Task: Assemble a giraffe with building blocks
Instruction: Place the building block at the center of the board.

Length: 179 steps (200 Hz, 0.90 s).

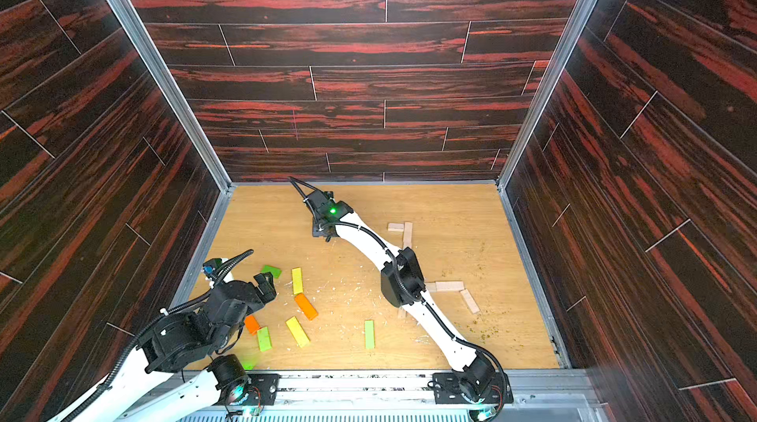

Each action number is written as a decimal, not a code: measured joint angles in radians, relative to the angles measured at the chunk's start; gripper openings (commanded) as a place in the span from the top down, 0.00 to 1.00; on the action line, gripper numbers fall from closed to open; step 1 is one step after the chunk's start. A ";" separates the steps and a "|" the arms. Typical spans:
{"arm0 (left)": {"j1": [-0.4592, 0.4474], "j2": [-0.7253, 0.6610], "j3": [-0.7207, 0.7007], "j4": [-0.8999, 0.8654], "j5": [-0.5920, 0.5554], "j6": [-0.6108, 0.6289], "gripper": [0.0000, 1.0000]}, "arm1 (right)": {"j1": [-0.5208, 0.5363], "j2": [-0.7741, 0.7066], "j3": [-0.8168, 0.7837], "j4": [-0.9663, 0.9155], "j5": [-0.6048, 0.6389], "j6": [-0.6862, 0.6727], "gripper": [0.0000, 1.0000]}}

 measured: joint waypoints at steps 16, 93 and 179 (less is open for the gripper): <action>0.003 0.006 -0.002 0.010 0.000 0.004 0.00 | -0.007 0.005 -0.038 0.054 -0.003 -0.014 0.63; 0.008 0.034 -0.018 0.039 0.002 0.019 0.00 | -0.003 0.041 0.001 0.166 -0.034 0.017 0.60; 0.015 0.031 -0.036 0.047 0.004 0.025 0.00 | -0.002 0.088 0.001 0.230 -0.053 0.059 0.53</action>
